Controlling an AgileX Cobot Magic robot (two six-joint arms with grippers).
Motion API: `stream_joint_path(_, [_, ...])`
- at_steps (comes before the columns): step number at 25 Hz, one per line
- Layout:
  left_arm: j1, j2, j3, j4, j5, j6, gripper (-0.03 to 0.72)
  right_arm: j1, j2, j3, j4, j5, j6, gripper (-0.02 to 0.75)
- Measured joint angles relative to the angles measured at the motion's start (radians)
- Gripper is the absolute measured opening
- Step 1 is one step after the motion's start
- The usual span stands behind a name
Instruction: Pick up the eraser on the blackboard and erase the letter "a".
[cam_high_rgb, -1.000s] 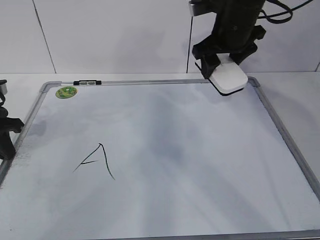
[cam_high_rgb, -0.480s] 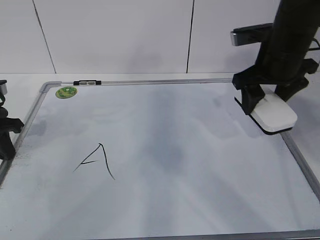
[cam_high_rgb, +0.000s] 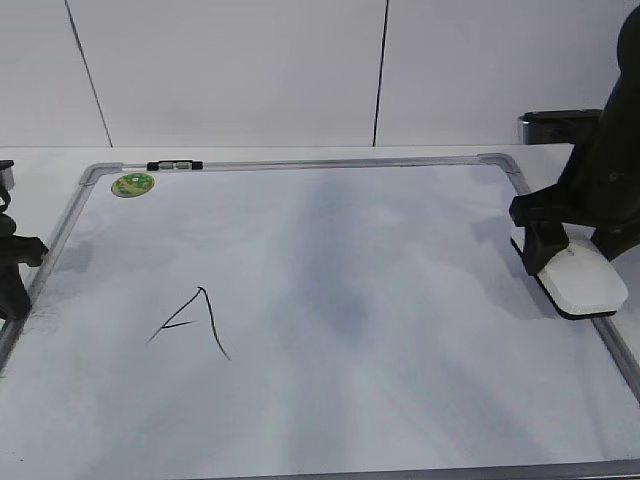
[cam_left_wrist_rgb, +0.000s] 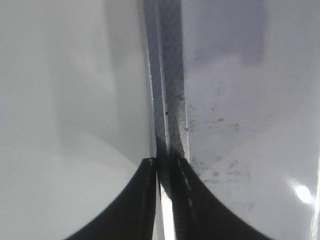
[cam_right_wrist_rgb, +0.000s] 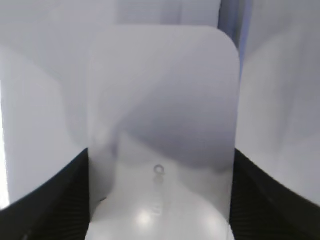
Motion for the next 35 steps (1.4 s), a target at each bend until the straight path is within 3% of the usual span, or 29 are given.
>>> stream_joint_path(7, [0.0,0.0,0.0,0.0,0.004,0.0,0.077,-0.01,0.0,0.007,0.004,-0.09,0.016,0.542])
stream_joint_path(35, [0.0,0.0,0.0,-0.002,0.008,0.0,0.077,-0.011,0.06,0.007,0.004,-0.144,0.028,0.542])
